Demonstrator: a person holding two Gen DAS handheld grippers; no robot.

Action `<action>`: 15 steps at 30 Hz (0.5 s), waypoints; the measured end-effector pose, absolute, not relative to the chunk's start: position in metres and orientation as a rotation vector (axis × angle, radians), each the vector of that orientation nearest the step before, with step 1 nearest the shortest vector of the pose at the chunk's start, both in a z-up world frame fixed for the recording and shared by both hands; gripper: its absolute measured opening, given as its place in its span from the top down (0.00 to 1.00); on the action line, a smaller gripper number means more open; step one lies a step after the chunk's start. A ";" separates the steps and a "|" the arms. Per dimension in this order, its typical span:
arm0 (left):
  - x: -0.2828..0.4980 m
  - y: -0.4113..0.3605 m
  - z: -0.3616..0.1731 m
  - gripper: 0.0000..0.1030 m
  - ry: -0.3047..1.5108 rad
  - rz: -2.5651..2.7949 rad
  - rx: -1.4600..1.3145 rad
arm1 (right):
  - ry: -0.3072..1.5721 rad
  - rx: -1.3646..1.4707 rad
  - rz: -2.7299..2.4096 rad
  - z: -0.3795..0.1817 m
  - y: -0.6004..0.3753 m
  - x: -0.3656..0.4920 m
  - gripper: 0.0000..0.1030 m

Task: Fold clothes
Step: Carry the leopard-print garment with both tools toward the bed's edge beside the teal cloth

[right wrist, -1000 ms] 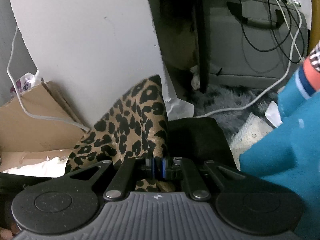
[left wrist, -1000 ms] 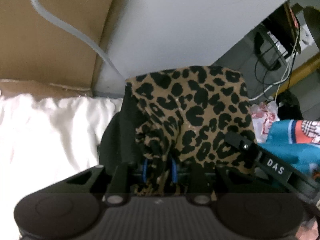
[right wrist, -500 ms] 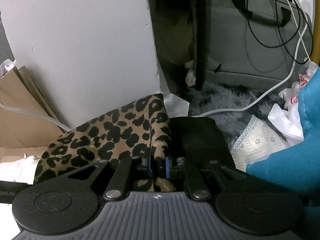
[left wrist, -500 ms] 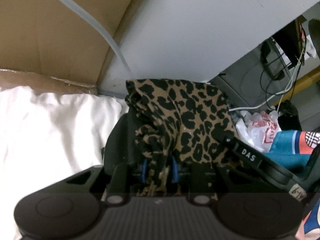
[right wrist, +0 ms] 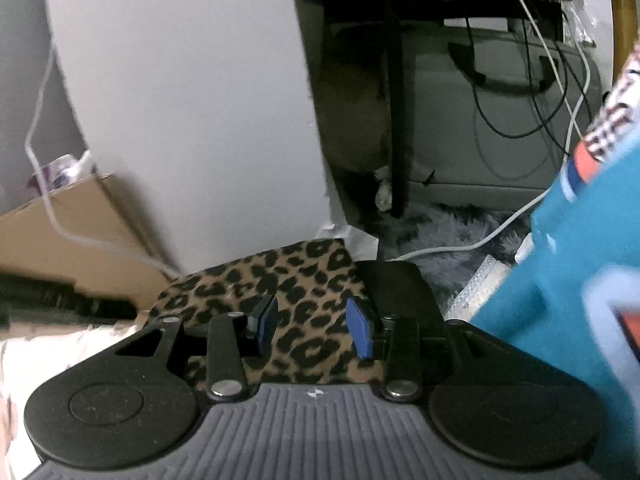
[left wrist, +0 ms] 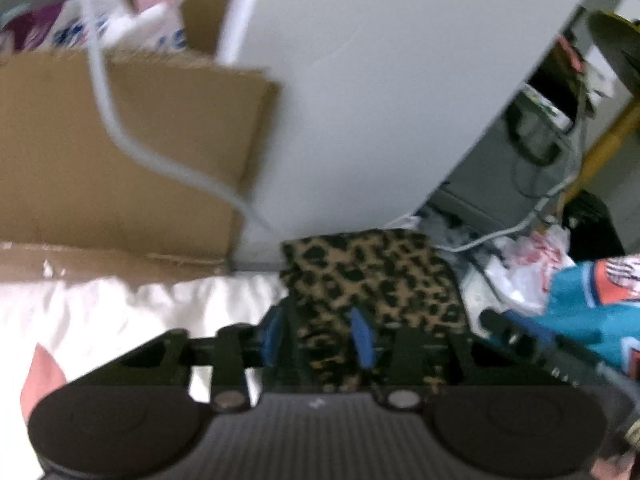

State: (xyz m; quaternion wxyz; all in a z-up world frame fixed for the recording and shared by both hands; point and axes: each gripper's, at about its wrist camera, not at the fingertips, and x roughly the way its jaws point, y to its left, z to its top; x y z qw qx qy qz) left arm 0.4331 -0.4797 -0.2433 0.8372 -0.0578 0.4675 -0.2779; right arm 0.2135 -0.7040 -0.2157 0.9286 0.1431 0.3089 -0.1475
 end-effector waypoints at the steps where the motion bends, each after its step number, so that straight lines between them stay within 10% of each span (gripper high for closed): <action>1: 0.432 -0.483 -0.239 0.68 0.983 -0.603 -0.111 | 0.631 0.288 -0.294 -0.214 -0.700 0.208 0.56; 15: 0.421 -0.533 -0.273 0.80 1.012 -0.698 0.072 | 0.681 0.319 -0.290 -0.254 -0.685 0.148 0.56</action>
